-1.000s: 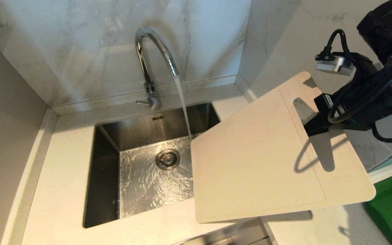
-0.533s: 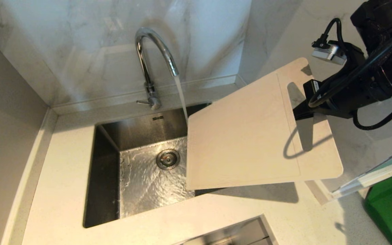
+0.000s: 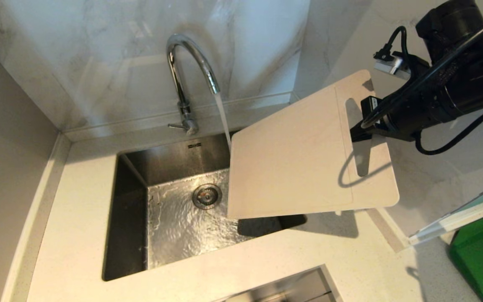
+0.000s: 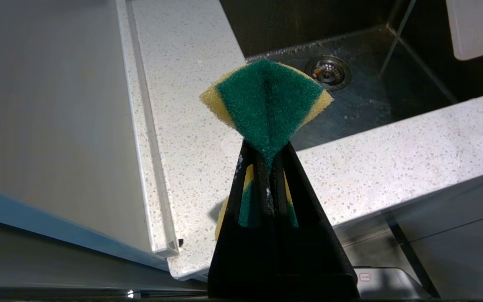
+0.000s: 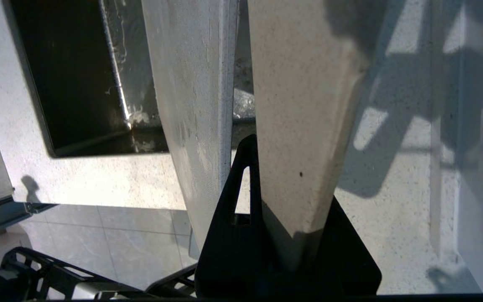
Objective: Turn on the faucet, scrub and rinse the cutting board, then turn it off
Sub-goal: Scrub the cutting board underwater
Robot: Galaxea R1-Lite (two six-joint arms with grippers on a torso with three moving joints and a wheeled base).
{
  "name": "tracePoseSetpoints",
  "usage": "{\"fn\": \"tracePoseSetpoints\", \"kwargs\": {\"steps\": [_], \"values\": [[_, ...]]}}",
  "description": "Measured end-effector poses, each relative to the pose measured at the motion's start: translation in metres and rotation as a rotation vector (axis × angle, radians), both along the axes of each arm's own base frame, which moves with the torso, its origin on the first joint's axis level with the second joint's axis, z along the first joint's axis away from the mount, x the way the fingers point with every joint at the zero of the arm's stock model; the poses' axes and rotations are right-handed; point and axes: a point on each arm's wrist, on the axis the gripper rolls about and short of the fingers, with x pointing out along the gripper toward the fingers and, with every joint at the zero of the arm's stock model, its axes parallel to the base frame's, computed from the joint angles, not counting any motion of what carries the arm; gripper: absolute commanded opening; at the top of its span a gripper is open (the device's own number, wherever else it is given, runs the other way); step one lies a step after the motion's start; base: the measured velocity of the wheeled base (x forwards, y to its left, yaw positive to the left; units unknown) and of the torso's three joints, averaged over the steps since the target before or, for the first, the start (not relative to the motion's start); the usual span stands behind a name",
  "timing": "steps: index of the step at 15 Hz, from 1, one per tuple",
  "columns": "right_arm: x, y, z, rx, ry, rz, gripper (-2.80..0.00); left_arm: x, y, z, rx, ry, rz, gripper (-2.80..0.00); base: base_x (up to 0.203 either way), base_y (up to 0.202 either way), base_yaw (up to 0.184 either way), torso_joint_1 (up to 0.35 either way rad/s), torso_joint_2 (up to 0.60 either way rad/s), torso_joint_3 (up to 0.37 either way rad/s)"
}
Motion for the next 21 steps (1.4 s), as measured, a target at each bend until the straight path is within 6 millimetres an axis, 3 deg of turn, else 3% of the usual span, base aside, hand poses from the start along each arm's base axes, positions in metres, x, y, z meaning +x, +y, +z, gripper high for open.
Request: {"fn": "tracePoseSetpoints", "kwargs": {"steps": [6, 15, 21], "values": [[0.019, 0.009, -0.007, 0.025, -0.028, 0.005, -2.80, 0.000, 0.000, 0.000, 0.000, 0.000, 0.000, -2.80, 0.000, 0.000, 0.000, 0.000, 0.00, 0.000], [0.035, 0.051, -0.023, 0.057, -0.011, 0.093, -2.80, 0.000, 0.000, 0.000, 0.000, 0.000, 0.000, -2.80, 0.000, 0.000, 0.000, 0.000, 0.00, 0.000], [0.051, 0.060, -0.036, 0.065, -0.009, 0.104, -2.80, 0.000, 0.000, 0.000, 0.000, 0.000, 0.000, -2.80, 0.000, 0.000, 0.000, 0.000, 0.00, 0.000]]}}
